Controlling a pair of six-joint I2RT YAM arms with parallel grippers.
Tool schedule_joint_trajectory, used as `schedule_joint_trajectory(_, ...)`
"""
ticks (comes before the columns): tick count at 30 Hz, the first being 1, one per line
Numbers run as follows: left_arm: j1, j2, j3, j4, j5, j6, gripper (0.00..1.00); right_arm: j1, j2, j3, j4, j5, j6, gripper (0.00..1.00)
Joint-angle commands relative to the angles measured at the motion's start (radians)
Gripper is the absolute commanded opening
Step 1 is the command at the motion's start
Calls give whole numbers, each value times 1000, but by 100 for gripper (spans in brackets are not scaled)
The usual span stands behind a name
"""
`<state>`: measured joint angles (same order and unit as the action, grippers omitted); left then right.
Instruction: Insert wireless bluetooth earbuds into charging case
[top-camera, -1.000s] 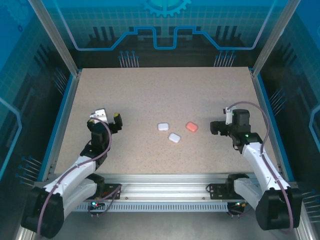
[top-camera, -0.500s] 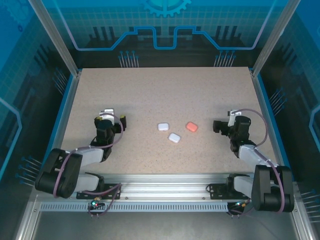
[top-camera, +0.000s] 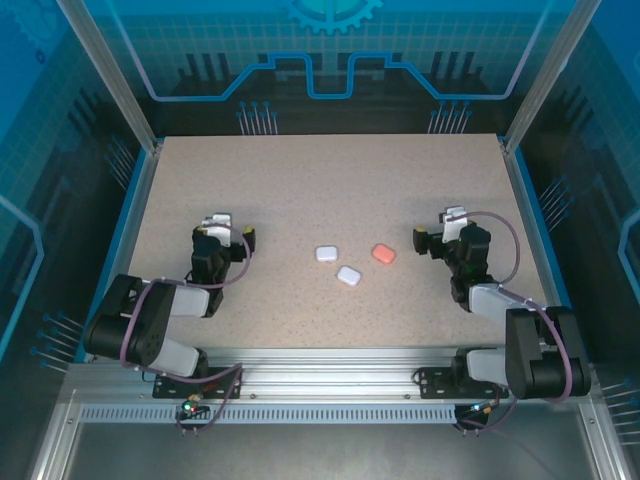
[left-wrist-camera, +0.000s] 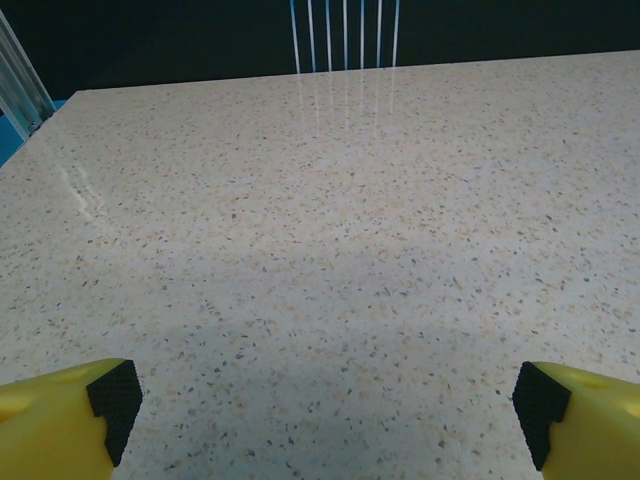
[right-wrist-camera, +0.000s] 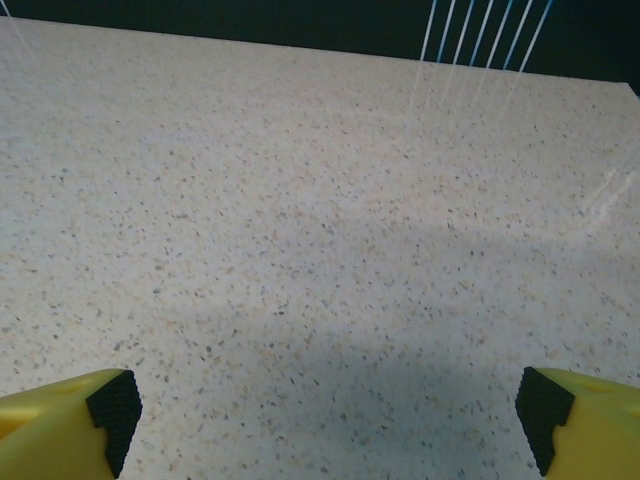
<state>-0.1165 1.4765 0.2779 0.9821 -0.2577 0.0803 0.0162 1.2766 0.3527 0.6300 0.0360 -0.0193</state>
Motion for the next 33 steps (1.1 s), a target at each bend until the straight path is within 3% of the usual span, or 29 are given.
schedule_joint_trajectory(1,42,68,29,67,94,-27,99,29,56,-18,150,-36,-2,100)
schedule_joint_trajectory(6,49,70,36,57,109,-29,99,95,216,-22,307,5,-74,100)
schedule_joint_trajectory(9,74,70,90,-46,125,-57,99,82,223,41,179,71,-25,100)
schedule_joint_trajectory(10,97,72,111,-79,144,-78,99,56,228,84,112,39,3,100)
schedule_joint_trajectory(11,120,69,110,-86,187,-94,99,11,225,75,127,-38,28,100)
schedule_joint_trajectory(14,124,70,109,-80,192,-96,99,39,228,81,120,19,13,100)
schedule_joint_trajectory(33,123,70,106,-74,193,-93,99,44,227,80,122,23,9,100)
